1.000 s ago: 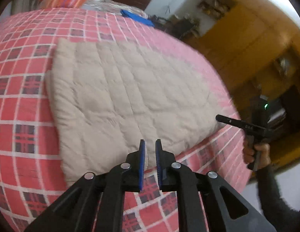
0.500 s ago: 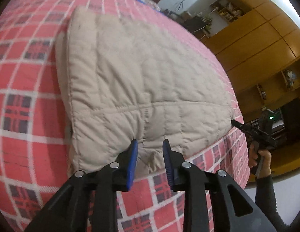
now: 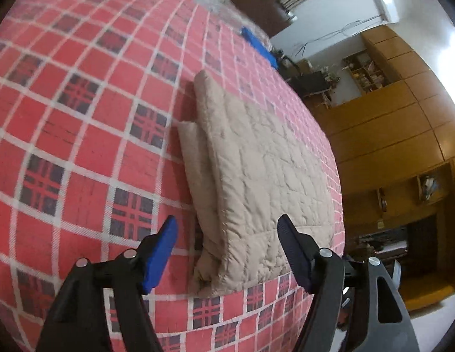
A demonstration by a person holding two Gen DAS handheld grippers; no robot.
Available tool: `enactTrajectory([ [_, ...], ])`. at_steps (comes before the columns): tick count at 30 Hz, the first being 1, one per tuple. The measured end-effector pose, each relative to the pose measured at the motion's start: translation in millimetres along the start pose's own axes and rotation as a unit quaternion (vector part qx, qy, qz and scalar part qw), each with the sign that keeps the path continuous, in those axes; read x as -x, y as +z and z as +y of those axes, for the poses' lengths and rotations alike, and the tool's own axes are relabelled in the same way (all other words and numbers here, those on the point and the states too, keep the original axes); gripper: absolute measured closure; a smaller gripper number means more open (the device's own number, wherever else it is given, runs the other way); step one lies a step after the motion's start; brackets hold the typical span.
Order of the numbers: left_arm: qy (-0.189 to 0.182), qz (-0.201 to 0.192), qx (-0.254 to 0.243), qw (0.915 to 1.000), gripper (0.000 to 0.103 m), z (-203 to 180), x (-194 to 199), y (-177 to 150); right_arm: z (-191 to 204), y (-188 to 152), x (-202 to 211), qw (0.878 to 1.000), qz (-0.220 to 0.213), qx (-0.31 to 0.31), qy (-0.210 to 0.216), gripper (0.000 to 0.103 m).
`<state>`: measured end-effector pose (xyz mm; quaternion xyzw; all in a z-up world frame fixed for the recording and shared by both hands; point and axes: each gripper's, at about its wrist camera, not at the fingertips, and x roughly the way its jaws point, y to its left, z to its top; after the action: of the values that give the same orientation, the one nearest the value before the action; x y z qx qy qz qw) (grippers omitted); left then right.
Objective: Fold large clothes
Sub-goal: 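Grasp the folded jacket edge with the left gripper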
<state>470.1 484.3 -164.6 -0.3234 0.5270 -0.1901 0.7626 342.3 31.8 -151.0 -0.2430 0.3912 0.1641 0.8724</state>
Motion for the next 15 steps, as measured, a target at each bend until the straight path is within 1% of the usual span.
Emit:
enactTrajectory([
  [1,-0.001,0.007,0.004,1.0000,0.032,-2,-10,1,18,-2,-4,0.999,-0.004,0.029,-0.015,0.032],
  [3,0.001,0.013,0.017,0.9998,0.032,4,-26,10,61,-2,-9,0.994,-0.018,0.100,-0.048,0.027],
  [6,-0.008,0.020,0.037,0.9991,0.032,13,-42,21,93,2,-21,0.988,-0.022,0.139,-0.061,0.026],
  [9,-0.002,0.025,0.044,0.9987,0.032,15,-59,28,117,10,-34,0.985,-0.024,0.160,-0.068,0.026],
  [15,0.003,0.039,0.045,0.9982,0.031,8,-80,38,140,38,-61,0.983,-0.026,0.170,-0.063,0.026],
])
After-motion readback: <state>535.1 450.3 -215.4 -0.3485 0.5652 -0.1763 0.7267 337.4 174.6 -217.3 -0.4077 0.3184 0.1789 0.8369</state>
